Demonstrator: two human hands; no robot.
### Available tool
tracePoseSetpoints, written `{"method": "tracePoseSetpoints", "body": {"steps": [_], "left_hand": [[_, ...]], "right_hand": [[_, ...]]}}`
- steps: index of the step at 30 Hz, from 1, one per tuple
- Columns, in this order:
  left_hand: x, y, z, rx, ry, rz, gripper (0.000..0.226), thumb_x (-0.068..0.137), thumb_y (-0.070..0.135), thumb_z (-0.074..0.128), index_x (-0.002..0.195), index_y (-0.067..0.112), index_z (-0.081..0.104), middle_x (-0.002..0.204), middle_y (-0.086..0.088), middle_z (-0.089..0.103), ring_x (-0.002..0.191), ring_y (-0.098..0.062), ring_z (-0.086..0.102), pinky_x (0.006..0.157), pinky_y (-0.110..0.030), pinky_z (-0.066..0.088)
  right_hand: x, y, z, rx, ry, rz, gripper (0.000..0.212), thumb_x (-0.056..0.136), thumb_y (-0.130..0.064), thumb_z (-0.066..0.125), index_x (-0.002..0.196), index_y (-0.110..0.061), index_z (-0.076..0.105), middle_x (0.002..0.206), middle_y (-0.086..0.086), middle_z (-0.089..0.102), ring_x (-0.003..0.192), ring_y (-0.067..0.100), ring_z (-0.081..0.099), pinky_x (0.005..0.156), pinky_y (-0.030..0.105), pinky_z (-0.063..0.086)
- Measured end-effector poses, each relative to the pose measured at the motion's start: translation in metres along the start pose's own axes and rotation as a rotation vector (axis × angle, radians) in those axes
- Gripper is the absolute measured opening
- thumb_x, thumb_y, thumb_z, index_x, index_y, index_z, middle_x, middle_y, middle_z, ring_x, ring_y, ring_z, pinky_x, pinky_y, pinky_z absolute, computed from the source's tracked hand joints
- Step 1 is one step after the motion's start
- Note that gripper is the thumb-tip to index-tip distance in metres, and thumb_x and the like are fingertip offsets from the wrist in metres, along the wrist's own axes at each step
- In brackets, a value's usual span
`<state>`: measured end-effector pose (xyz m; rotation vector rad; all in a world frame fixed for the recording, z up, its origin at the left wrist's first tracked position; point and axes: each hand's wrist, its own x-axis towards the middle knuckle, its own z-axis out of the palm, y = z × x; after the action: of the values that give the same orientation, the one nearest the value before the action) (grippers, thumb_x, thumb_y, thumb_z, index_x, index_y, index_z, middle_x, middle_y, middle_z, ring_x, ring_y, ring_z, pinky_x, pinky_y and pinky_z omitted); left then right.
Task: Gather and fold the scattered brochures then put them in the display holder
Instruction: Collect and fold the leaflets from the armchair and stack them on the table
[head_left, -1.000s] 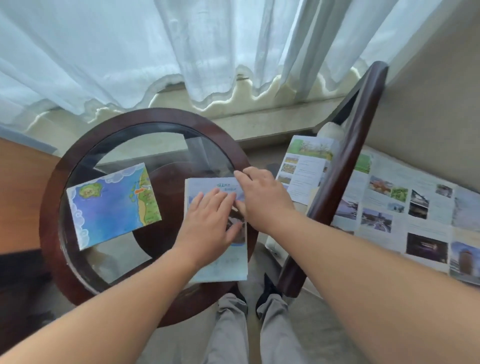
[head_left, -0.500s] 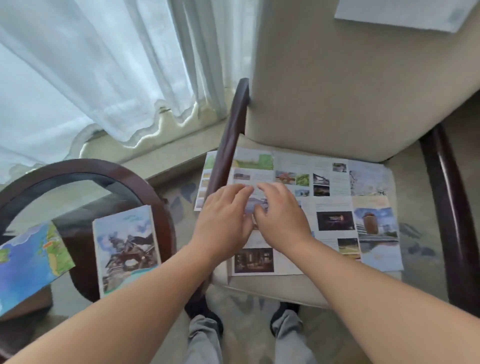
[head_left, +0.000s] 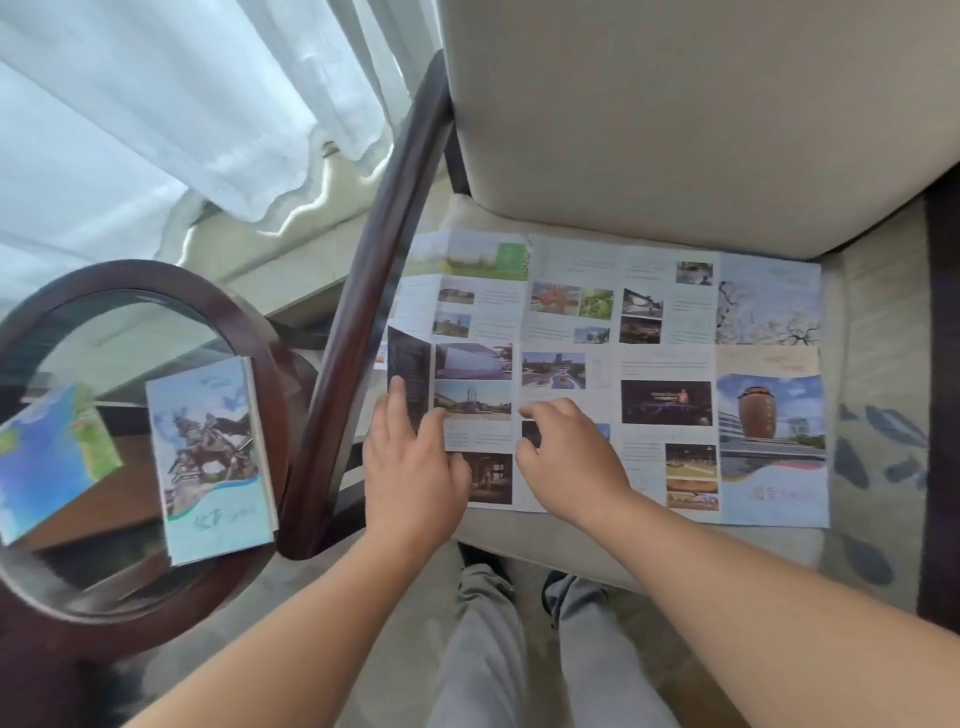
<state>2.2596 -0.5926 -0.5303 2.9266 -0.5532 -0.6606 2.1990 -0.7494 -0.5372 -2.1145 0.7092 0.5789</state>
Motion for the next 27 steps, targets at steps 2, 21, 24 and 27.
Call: {"method": "tracePoseSetpoints", "body": {"steps": [2, 21, 24, 27], "left_hand": [[0.005, -0.007, -0.005, -0.074, -0.053, -0.112, 0.043, 0.087, 0.026, 0.055, 0.129, 0.017, 0.048, 0.159, -0.017, 0.015, 0.138, -0.036, 0.029, 0.106, -0.046, 0.033], [0.013, -0.011, -0.022, -0.612, -0.073, 0.01, 0.037, 0.09, 0.024, 0.054, 0.127, 0.02, 0.051, 0.133, 0.004, 0.05, 0.121, -0.014, 0.047, 0.1, -0.027, 0.034], [0.033, -0.012, -0.039, -0.934, -0.264, -0.355, 0.062, 0.086, 0.048, 0.058, 0.141, 0.025, 0.041, 0.127, 0.005, 0.058, 0.109, -0.016, 0.058, 0.093, -0.034, 0.043], [0.038, -0.01, -0.052, -1.285, -0.437, -0.379, 0.052, 0.088, 0.047, 0.061, 0.13, 0.018, 0.056, 0.114, -0.002, 0.072, 0.1, -0.024, 0.07, 0.089, -0.041, 0.054]], "right_hand": [[0.004, -0.014, 0.006, 0.025, -0.016, -0.024, 0.043, 0.096, -0.029, 0.046, 0.139, -0.023, 0.047, 0.142, 0.0, 0.042, 0.127, 0.021, 0.044, 0.097, 0.038, 0.042], [0.031, -0.045, -0.003, 0.743, 0.034, 0.409, 0.016, 0.089, -0.014, 0.044, 0.091, -0.017, 0.06, 0.093, 0.01, 0.067, 0.08, 0.027, 0.063, 0.063, 0.032, 0.049], [0.023, -0.049, -0.02, 0.902, 0.054, 0.387, 0.017, 0.086, -0.012, 0.046, 0.09, -0.015, 0.061, 0.087, 0.007, 0.071, 0.079, 0.025, 0.066, 0.071, 0.035, 0.052], [0.012, -0.059, -0.036, 1.002, 0.044, 0.36, 0.015, 0.085, -0.009, 0.046, 0.084, -0.014, 0.06, 0.074, 0.005, 0.065, 0.069, 0.022, 0.06, 0.066, 0.03, 0.046]]}}
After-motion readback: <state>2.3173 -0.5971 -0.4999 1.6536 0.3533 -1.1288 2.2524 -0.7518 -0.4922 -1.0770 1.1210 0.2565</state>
